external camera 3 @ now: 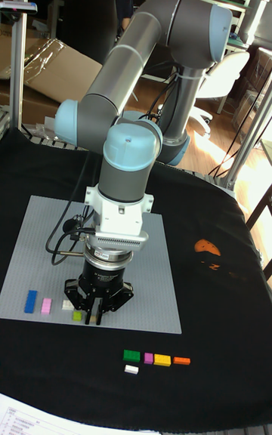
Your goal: Build with small Lego blocks
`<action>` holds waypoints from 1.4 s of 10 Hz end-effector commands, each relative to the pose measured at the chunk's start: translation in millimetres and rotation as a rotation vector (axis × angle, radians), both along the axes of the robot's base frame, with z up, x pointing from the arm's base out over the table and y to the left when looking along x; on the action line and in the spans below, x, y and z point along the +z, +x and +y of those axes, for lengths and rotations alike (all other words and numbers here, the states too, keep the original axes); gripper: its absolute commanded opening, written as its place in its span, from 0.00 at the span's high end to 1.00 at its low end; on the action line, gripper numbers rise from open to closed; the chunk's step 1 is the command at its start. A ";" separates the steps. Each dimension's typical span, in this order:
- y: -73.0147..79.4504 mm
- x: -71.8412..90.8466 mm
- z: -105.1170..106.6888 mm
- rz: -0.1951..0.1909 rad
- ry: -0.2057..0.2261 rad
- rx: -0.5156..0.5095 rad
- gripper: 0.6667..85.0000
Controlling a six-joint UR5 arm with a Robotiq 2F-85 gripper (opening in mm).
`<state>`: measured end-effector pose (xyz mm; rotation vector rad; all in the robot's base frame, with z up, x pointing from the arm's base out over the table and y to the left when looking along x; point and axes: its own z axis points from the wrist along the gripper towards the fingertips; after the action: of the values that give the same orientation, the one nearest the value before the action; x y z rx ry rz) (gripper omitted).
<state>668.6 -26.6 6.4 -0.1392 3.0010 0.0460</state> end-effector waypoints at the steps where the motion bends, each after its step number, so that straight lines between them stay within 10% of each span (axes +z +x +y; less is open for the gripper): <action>1: 0.6 1.7 4.9 -0.001 0.027 -0.010 0.90; 11: 1.8 0.8 3.9 -0.001 0.026 -0.004 0.89; 14: -1.7 19.8 10.6 0.012 0.056 0.038 0.46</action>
<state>668.2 -20.9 13.2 -0.1681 3.0025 0.0882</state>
